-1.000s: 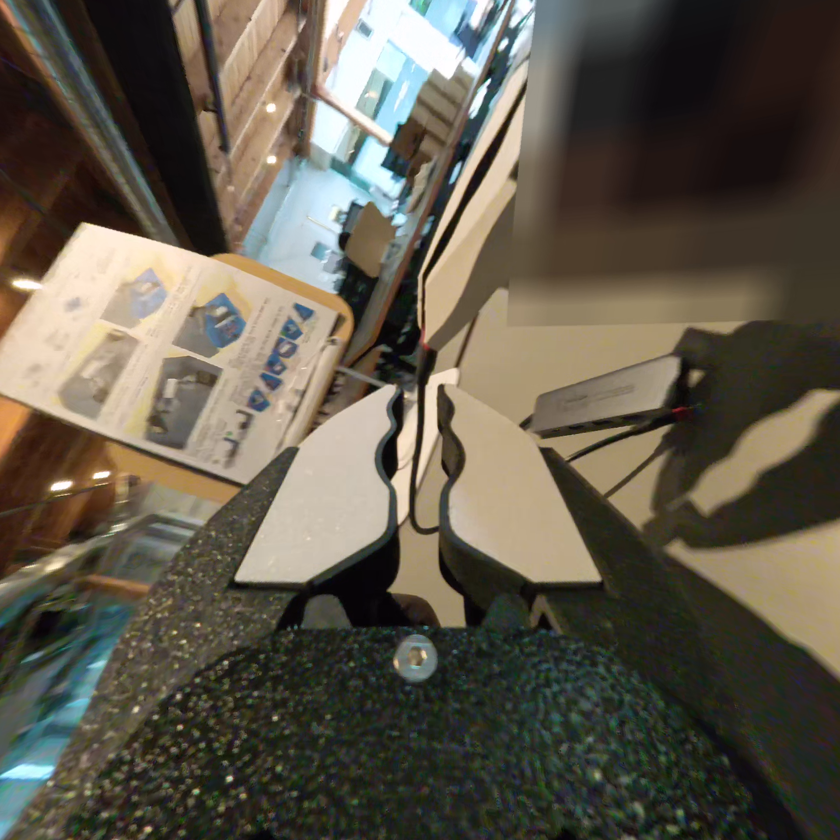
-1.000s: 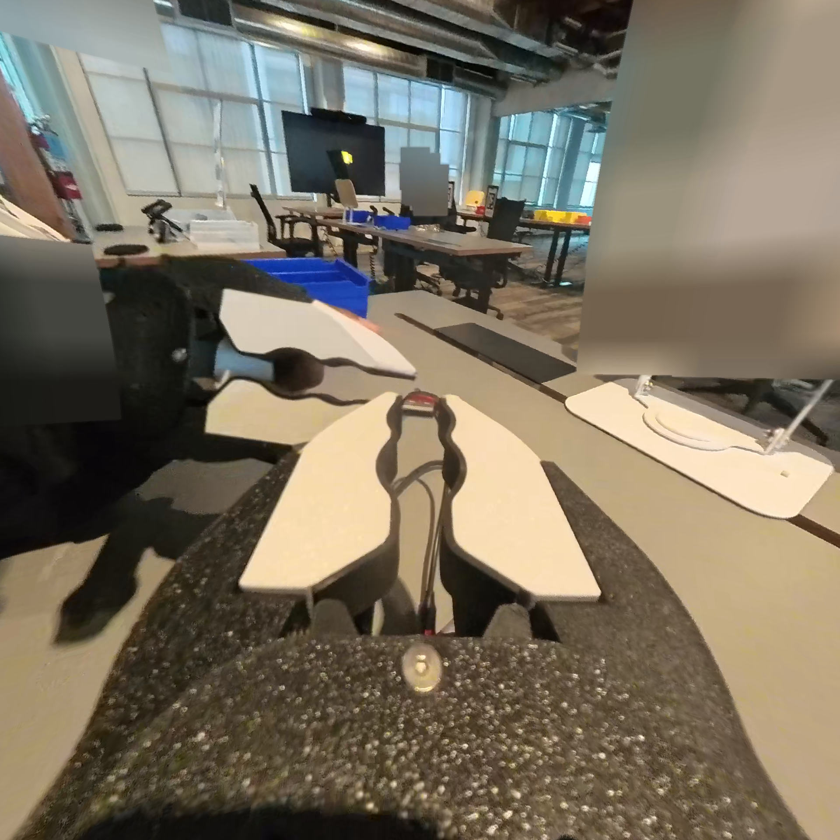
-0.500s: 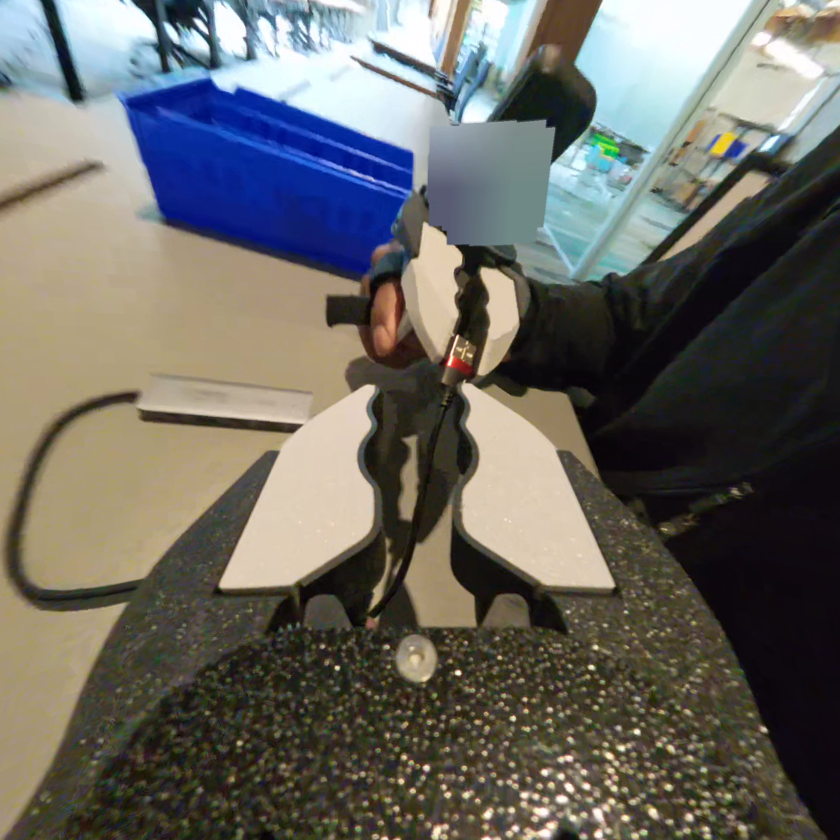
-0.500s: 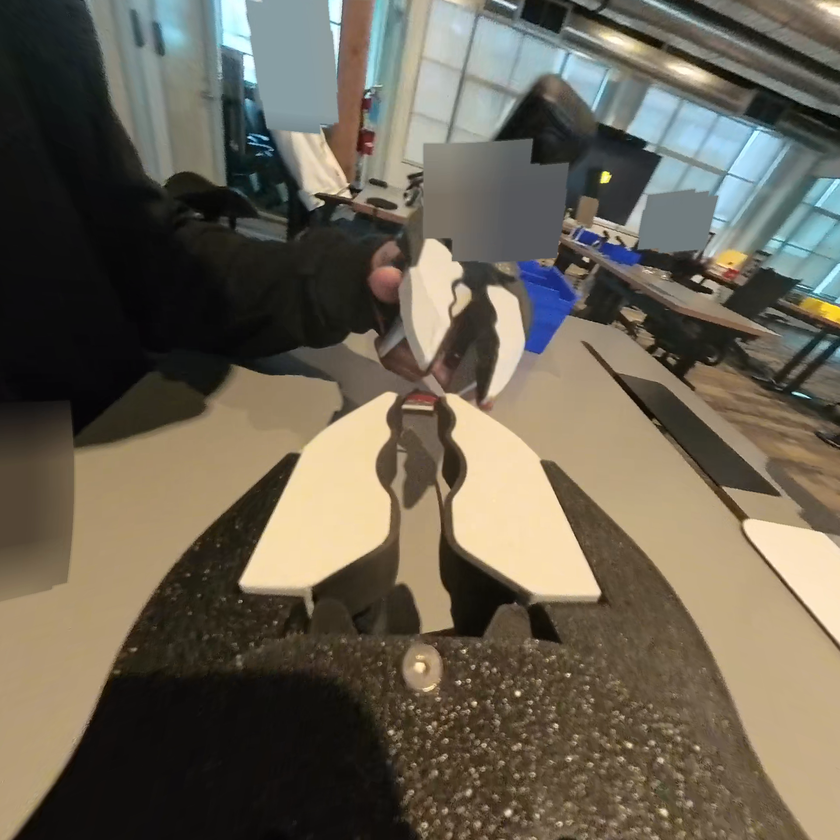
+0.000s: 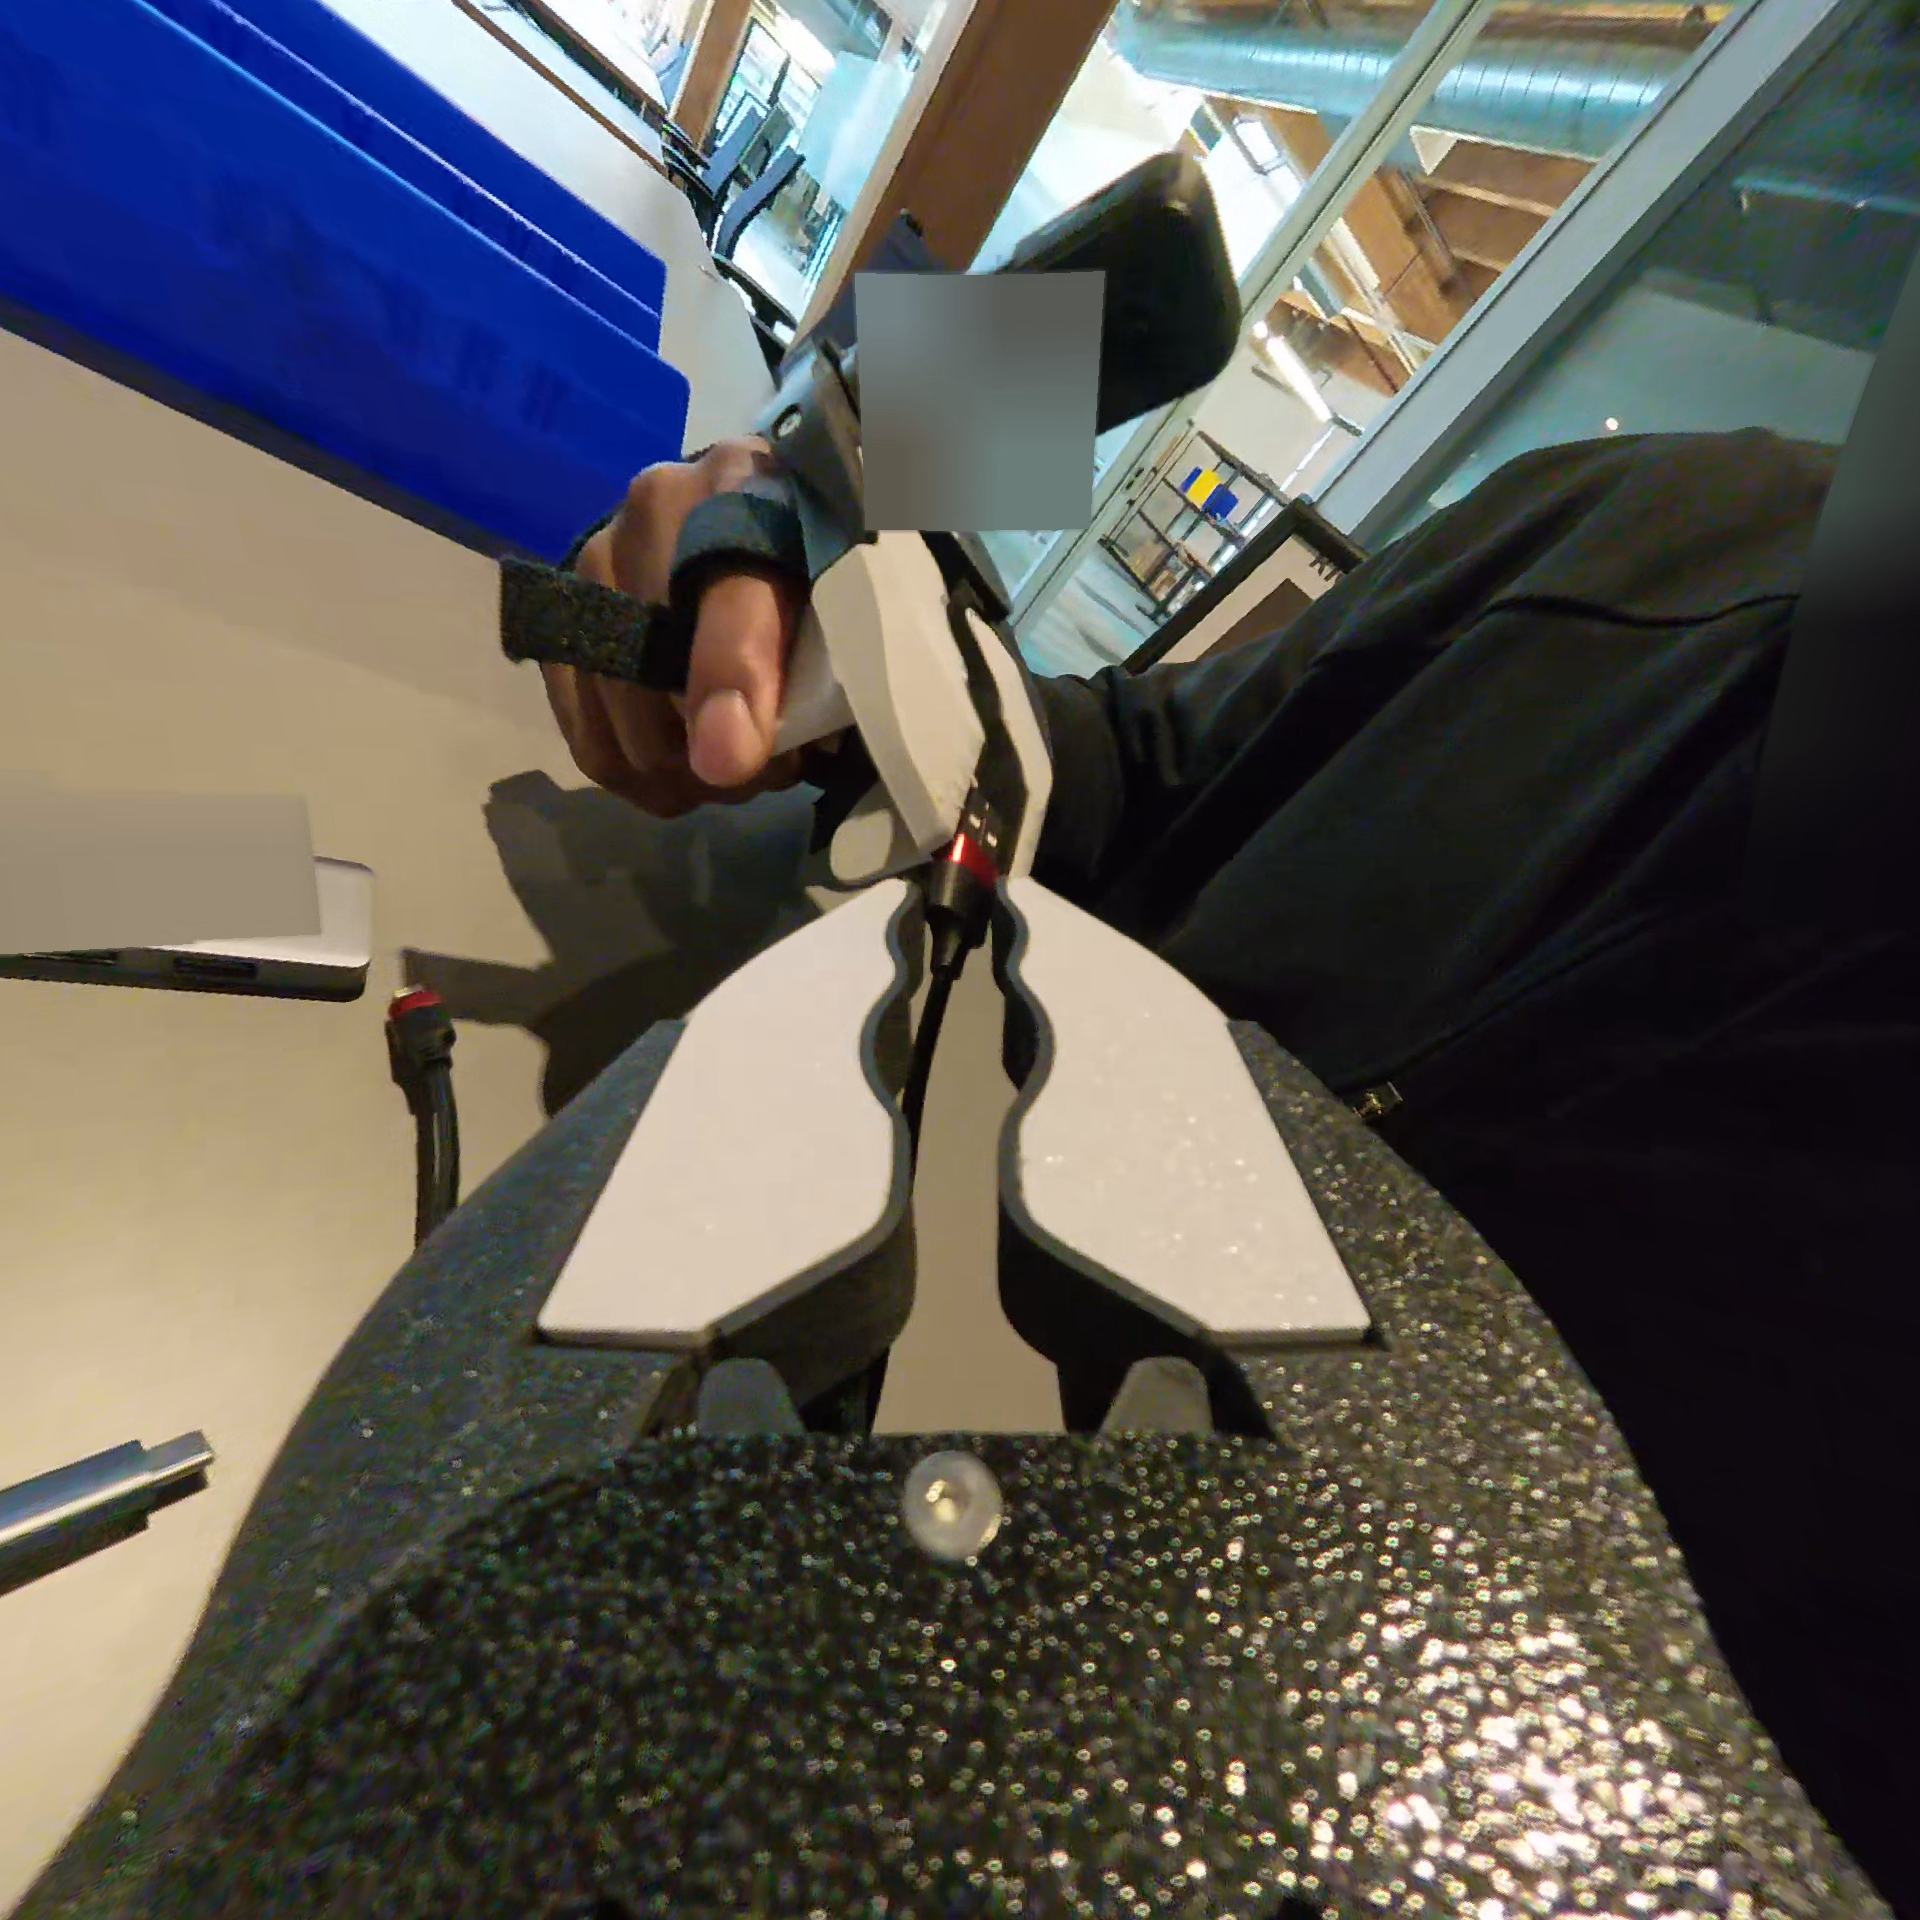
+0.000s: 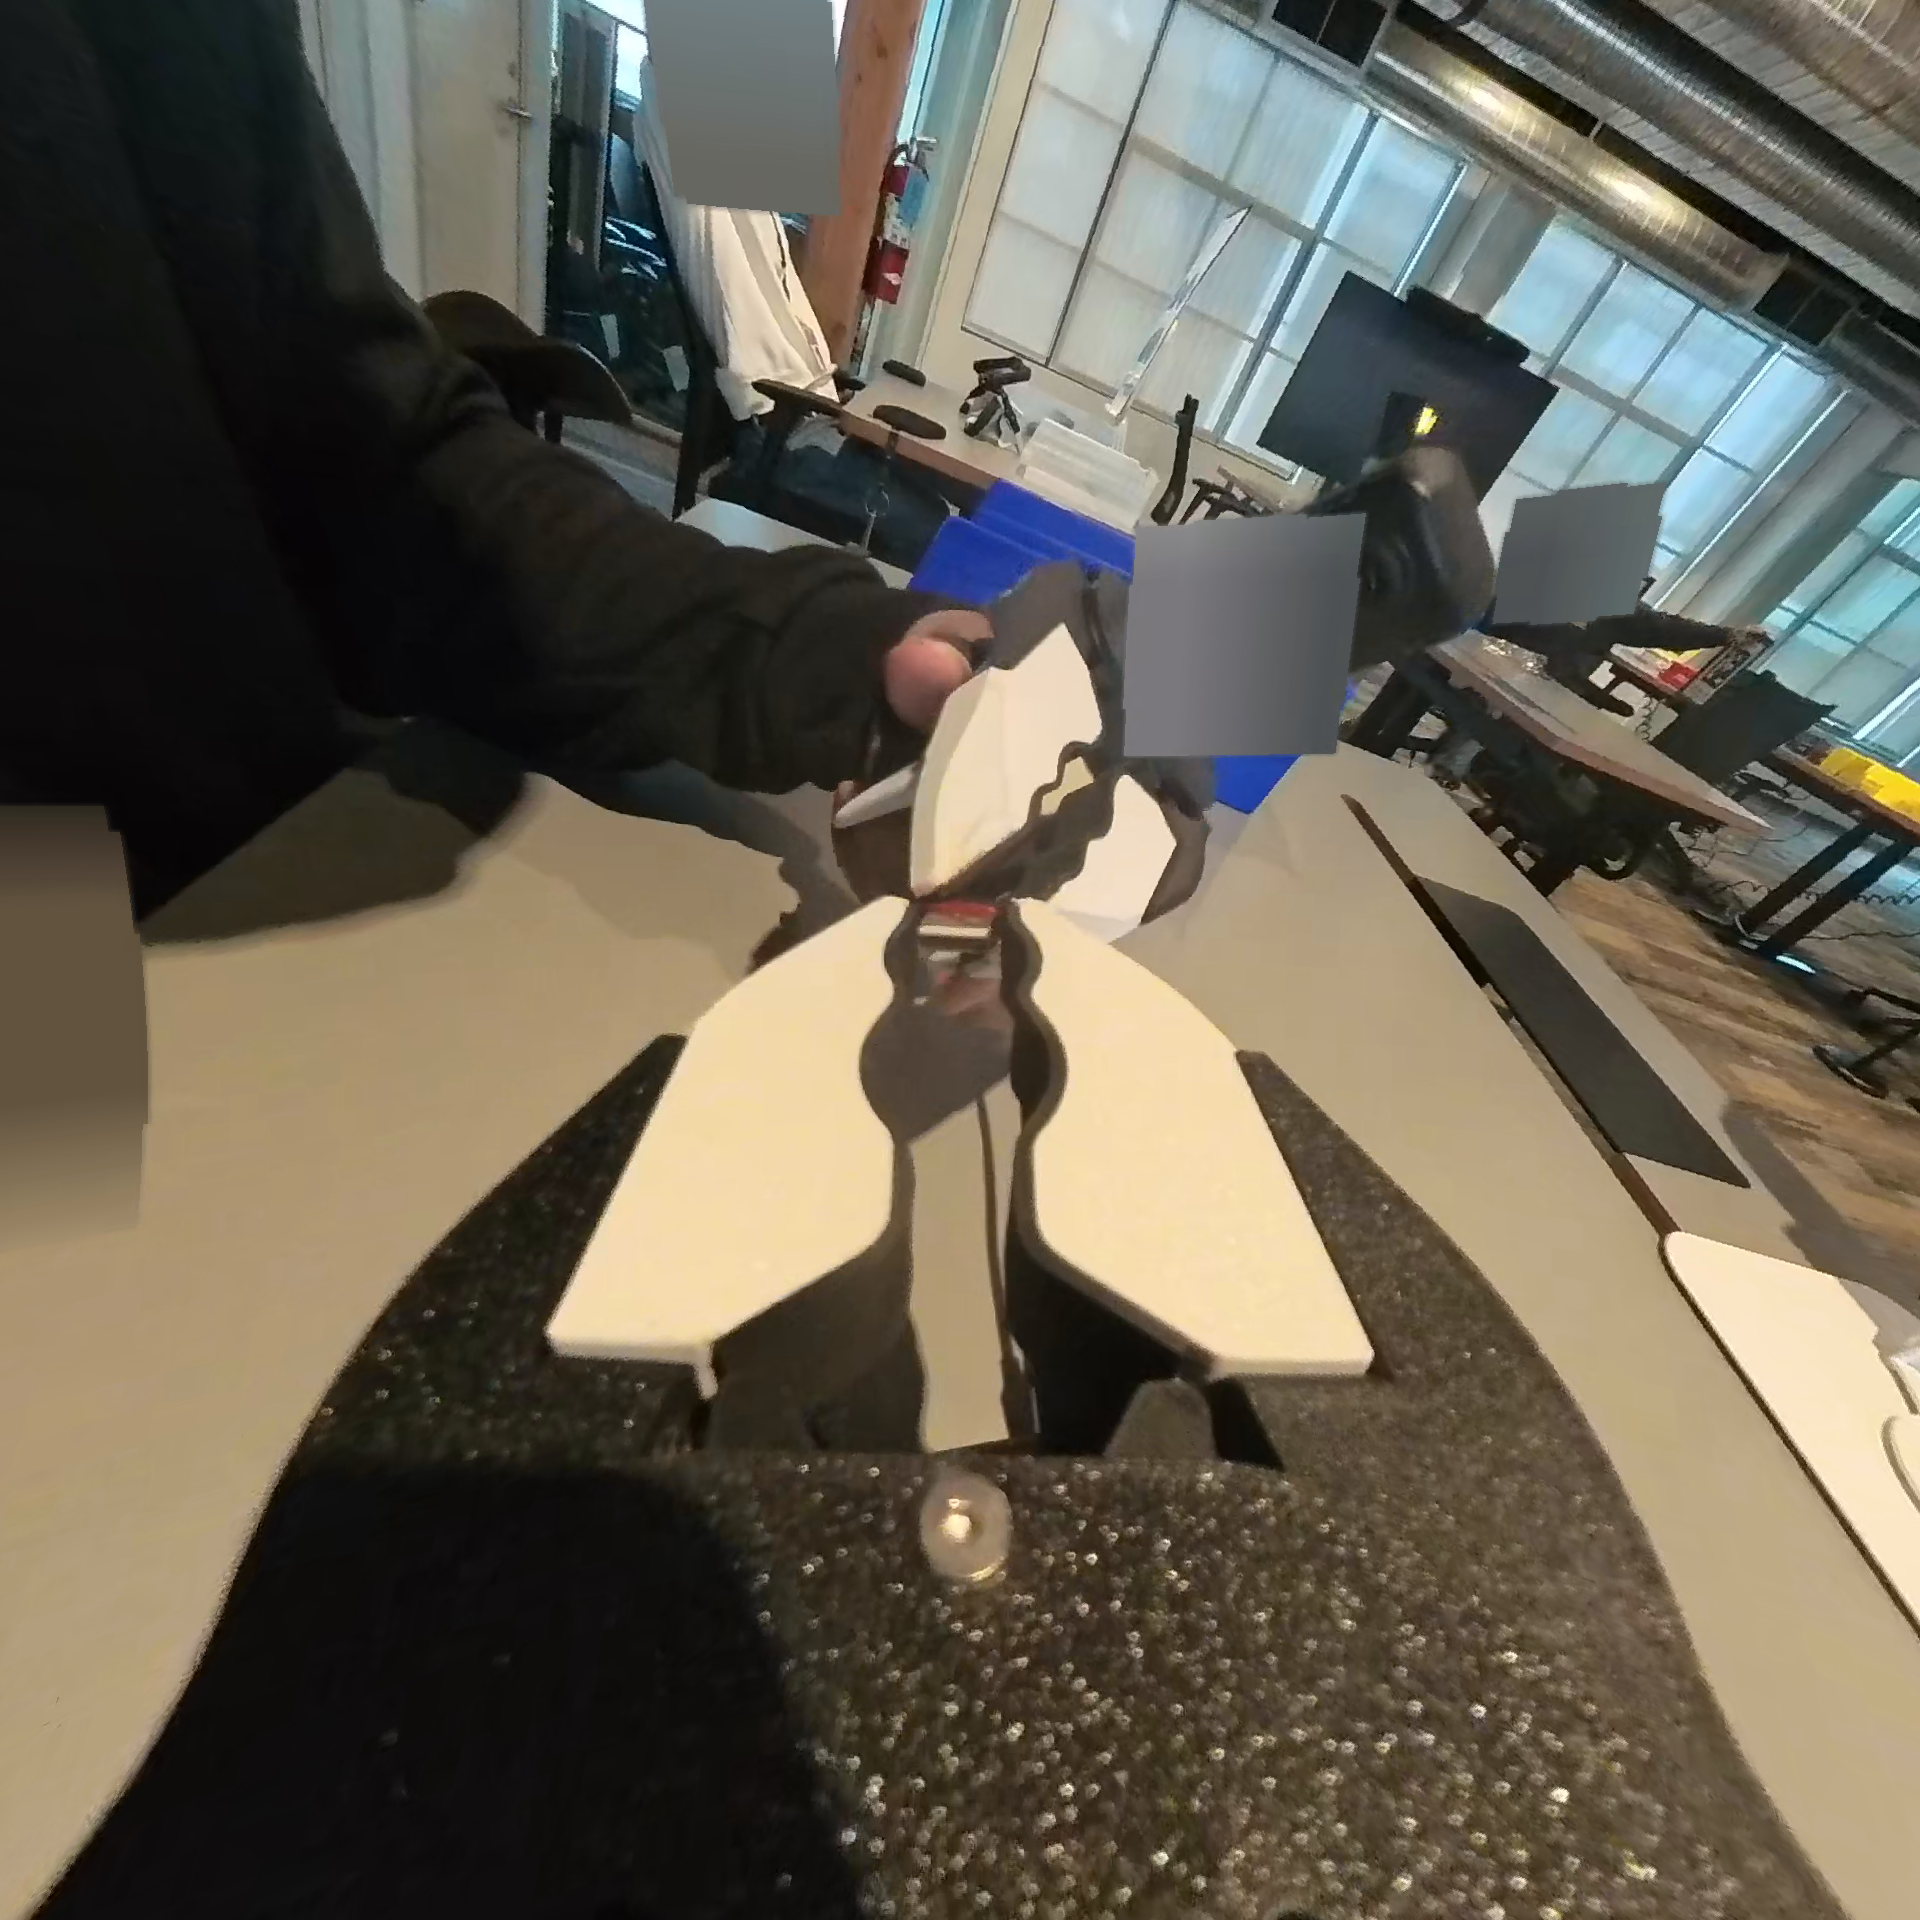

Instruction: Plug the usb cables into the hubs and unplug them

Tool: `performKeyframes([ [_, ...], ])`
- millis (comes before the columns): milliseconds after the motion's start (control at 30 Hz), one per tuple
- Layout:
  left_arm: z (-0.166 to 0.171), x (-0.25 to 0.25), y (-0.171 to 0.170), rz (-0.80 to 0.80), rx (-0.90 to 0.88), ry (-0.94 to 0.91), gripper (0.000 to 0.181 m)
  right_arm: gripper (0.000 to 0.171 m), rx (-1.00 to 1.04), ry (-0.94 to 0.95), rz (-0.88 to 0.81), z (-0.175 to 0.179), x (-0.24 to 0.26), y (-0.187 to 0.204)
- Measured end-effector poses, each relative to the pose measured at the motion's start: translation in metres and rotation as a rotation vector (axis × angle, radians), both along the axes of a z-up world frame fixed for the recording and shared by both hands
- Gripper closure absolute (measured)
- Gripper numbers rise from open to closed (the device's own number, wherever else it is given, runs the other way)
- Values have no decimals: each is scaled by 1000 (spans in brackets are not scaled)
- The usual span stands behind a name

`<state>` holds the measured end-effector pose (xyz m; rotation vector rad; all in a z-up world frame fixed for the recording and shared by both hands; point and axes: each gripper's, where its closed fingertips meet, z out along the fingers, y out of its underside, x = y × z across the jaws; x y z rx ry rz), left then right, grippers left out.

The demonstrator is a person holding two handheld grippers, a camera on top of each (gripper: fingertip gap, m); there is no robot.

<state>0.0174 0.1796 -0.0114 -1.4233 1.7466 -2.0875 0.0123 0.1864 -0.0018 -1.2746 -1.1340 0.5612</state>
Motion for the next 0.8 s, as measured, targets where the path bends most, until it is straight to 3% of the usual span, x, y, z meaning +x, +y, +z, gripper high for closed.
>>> performKeyframes([
  [167,1,4,11,40,-43,5,173,155,11,-3,-84,0,7,11],
  [400,8,13,51,261,-39,-2,174,131,-120,-25,-434,-11,53,58],
  [600,11,14,103,578,119,-31,174,110,-593,-137,-783,-79,100,76],
  [800,13,15,121,738,255,-41,174,105,-778,-185,-937,-122,101,61],
])
